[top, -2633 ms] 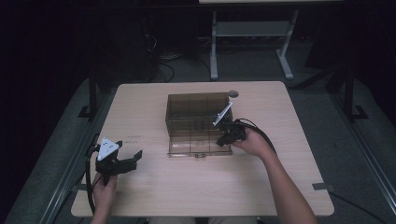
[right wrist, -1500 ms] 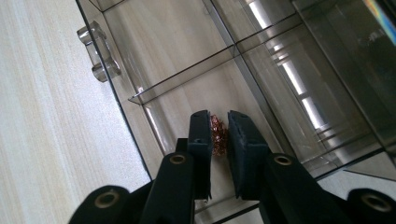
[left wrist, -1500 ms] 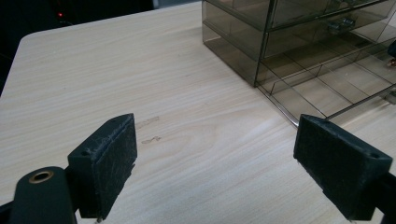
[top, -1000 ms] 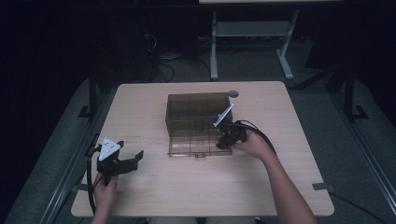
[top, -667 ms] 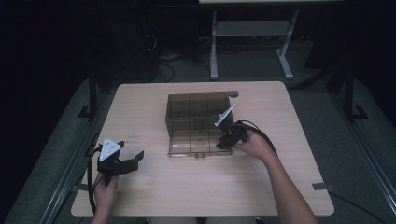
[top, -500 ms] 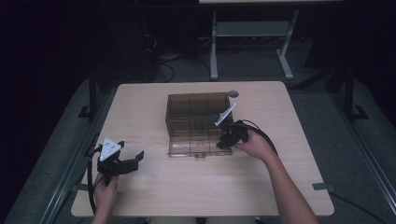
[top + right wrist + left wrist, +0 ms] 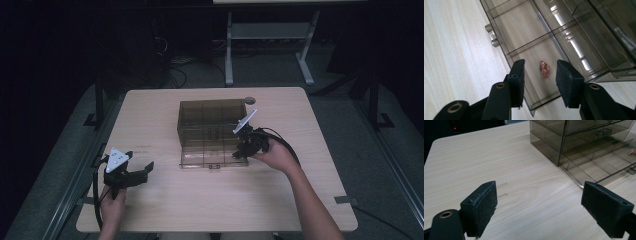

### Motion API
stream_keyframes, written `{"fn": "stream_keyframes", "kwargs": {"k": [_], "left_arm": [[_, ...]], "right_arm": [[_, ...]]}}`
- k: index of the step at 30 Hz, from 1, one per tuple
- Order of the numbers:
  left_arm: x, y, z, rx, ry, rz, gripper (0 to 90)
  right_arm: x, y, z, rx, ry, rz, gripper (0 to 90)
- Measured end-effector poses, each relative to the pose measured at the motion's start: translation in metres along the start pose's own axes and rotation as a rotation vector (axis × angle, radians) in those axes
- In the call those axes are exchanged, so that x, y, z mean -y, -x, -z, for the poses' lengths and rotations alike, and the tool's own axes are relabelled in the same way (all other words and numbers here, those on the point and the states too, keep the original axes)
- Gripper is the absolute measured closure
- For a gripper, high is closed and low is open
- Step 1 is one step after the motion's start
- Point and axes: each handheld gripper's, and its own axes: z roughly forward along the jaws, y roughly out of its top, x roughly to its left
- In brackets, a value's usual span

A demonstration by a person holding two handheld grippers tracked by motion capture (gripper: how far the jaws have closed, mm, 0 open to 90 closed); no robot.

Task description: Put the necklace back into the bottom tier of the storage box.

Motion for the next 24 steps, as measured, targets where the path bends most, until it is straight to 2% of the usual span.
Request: {"fn": "stream_keyframes", "kwargs": {"k": [9, 24], "left_arm": [[0.0, 0.0, 0.0, -0.003, 0.0, 0.002, 13.0], [0.0, 0.0, 0.0, -0.004, 0.001, -0.002, 13.1]], "right_arm": [[0.003, -0.002, 0.005, 0.003, -0.008, 0.014, 55.8], [0.013, -0.005, 0.02, 0.015, 0.019, 0.022, 52.7]]}}
